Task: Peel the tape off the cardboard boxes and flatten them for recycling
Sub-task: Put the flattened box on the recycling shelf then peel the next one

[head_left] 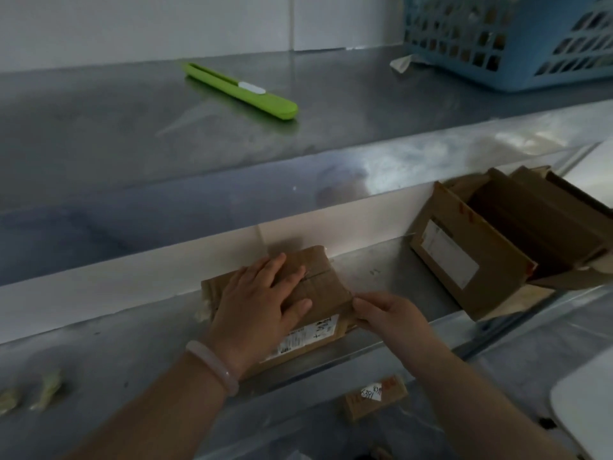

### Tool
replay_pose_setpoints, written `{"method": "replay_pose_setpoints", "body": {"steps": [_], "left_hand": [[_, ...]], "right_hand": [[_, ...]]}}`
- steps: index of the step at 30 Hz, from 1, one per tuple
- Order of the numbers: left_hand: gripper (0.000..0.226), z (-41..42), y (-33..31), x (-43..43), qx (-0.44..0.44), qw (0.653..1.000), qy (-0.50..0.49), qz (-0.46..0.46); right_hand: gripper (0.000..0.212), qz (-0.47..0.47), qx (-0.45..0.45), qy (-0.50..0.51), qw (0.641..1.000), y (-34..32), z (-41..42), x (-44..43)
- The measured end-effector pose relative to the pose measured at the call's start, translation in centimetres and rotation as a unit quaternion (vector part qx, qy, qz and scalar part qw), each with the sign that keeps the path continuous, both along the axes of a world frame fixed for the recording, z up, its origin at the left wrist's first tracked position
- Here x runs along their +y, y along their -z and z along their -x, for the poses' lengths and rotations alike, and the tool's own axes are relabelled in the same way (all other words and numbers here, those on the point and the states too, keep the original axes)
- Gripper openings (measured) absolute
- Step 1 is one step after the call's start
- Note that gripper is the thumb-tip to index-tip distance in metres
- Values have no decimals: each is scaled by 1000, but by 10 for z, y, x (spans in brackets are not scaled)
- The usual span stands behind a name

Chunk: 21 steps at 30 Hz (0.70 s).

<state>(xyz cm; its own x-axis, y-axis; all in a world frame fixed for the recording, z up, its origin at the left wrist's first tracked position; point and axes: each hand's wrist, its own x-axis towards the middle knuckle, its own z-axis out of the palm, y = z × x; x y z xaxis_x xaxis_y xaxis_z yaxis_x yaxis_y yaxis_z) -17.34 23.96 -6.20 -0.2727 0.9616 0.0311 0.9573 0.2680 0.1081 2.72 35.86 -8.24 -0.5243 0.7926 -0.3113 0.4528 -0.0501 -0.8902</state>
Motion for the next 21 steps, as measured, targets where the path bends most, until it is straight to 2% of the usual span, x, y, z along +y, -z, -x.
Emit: {"method": "replay_pose_setpoints", "body": {"steps": [7, 13, 17, 21], "left_hand": [[74, 1, 0, 0, -4, 1000, 2, -2], [70, 0, 1, 0, -12, 1000, -4, -11], [68, 0, 0, 0, -19, 1000, -3, -11], [74, -1, -2, -1, -23, 1000, -2, -9]], "right_hand": [[9, -105, -62, 16, 992, -7, 3, -3], [13, -136, -118, -47, 983, -15, 2, -3], [12, -12, -15, -43, 999, -28, -3, -1], [14, -71, -1, -9, 997, -36, -3, 9]]}}
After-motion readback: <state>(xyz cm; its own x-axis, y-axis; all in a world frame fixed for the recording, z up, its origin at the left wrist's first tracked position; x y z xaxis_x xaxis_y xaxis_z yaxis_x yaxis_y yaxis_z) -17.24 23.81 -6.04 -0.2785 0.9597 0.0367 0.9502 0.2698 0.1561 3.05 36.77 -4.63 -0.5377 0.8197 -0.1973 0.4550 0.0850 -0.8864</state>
